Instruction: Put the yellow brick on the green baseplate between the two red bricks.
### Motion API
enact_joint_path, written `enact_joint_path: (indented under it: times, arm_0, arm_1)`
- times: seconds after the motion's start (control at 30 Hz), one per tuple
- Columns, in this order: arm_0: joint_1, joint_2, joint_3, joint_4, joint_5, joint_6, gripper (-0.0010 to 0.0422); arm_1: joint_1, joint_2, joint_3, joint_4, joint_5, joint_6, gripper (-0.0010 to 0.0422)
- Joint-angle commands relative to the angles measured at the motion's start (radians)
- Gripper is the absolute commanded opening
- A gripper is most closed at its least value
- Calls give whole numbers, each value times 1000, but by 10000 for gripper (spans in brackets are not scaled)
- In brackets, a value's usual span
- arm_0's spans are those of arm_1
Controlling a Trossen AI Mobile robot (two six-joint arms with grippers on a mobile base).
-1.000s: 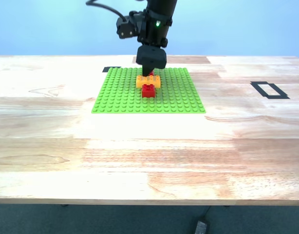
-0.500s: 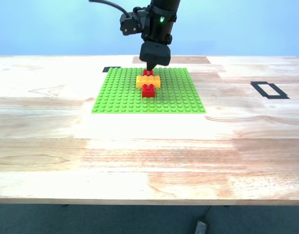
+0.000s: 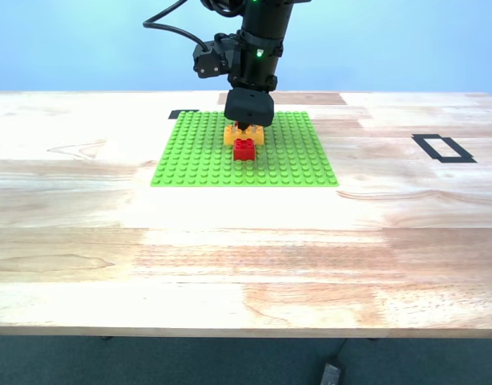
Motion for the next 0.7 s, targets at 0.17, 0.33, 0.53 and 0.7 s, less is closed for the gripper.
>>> enact_joint_path:
  times: [0.17, 0.33, 0.53, 0.7]
  arm_0:
    - [0, 0, 0, 0, 0, 0, 0]
    - [0, 0, 0, 0, 0, 0, 0]
    - [0, -2, 0, 0, 0, 0, 0]
    - [0, -5, 0, 8, -7, 0, 0]
  arm_1:
    - [4, 35, -1, 19, -27, -1, 11]
    - [4, 84, -1, 32, -47, 11, 11]
    - [10, 84, -1, 31, -47, 10, 11]
    - [10, 12, 8, 39, -44, 6, 11]
